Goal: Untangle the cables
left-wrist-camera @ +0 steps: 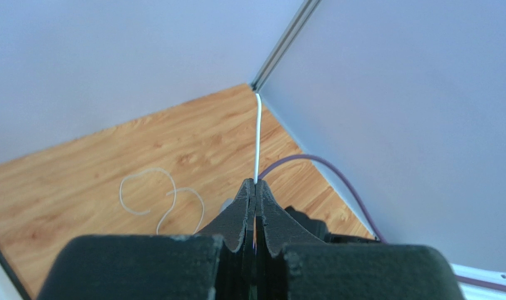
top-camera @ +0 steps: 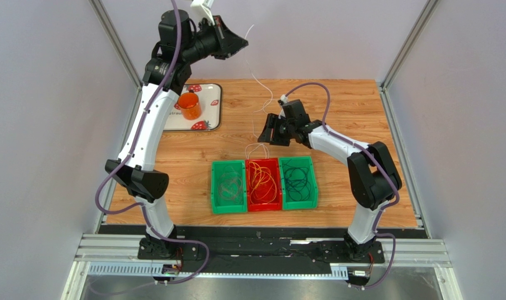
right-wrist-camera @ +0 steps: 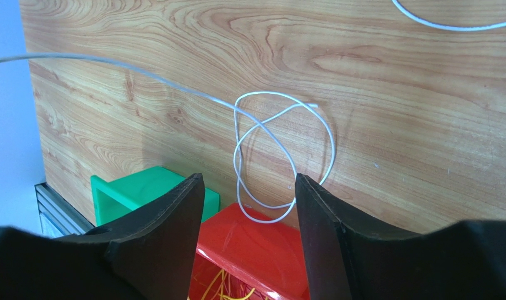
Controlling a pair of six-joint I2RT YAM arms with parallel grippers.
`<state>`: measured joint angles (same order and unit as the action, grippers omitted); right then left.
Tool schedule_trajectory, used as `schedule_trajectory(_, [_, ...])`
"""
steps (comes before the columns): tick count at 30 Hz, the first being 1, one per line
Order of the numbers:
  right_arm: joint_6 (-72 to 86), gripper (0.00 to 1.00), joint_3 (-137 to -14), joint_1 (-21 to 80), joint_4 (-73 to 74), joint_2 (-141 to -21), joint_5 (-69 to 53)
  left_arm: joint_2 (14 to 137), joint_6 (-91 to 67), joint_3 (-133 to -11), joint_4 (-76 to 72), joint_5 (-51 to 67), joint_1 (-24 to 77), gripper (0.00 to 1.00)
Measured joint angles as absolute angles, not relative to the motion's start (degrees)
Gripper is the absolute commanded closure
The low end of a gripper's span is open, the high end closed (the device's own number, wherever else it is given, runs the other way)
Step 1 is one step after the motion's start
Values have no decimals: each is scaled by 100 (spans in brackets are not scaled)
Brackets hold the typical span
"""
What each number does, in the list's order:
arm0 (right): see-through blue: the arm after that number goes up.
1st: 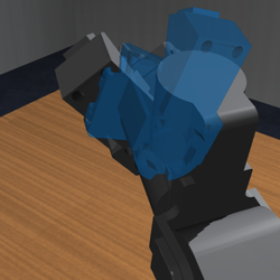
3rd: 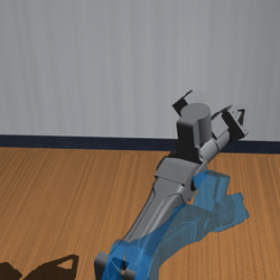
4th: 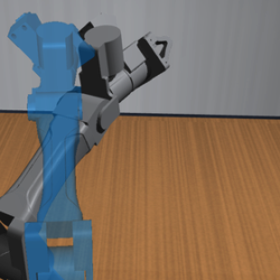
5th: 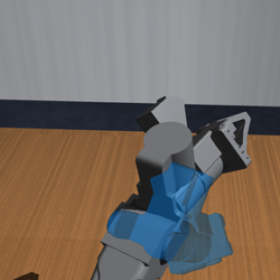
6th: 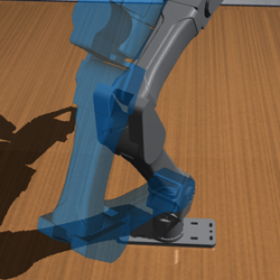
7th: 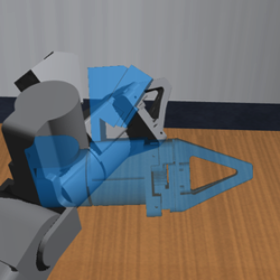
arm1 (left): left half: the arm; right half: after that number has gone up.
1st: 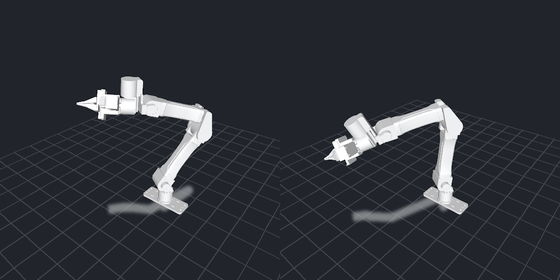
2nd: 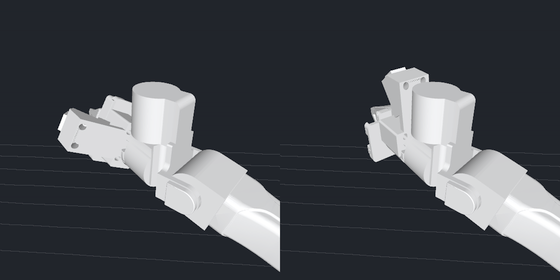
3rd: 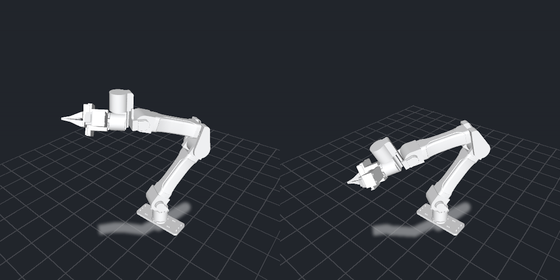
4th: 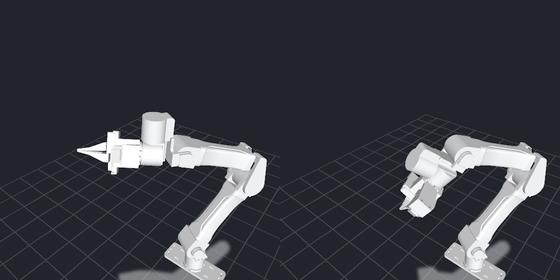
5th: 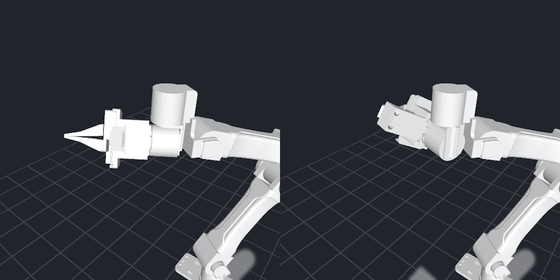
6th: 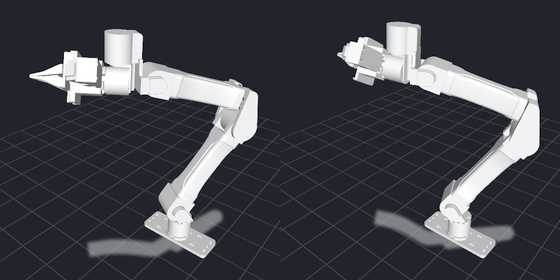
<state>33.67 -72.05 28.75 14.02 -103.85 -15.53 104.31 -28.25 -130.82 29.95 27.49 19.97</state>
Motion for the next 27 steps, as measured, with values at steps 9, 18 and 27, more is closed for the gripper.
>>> schedule_trajectory(9, [3068, 34, -7260, 2882, 1378, -10296, -1533, 10803, -3562, -13574, 1833, 3334, 1758, 100])
schedule_trajectory(18, [2755, 31, -7260, 2882, 1031, -10092, -1509, 10829, -4086, -13502, 1267, 3948, 1361, 100])
schedule_trajectory(27, [2257, 28, -7264, 2897, 958, -10092, -1444, 10584, -4132, -13600, 1253, 4152, 1352, 100])
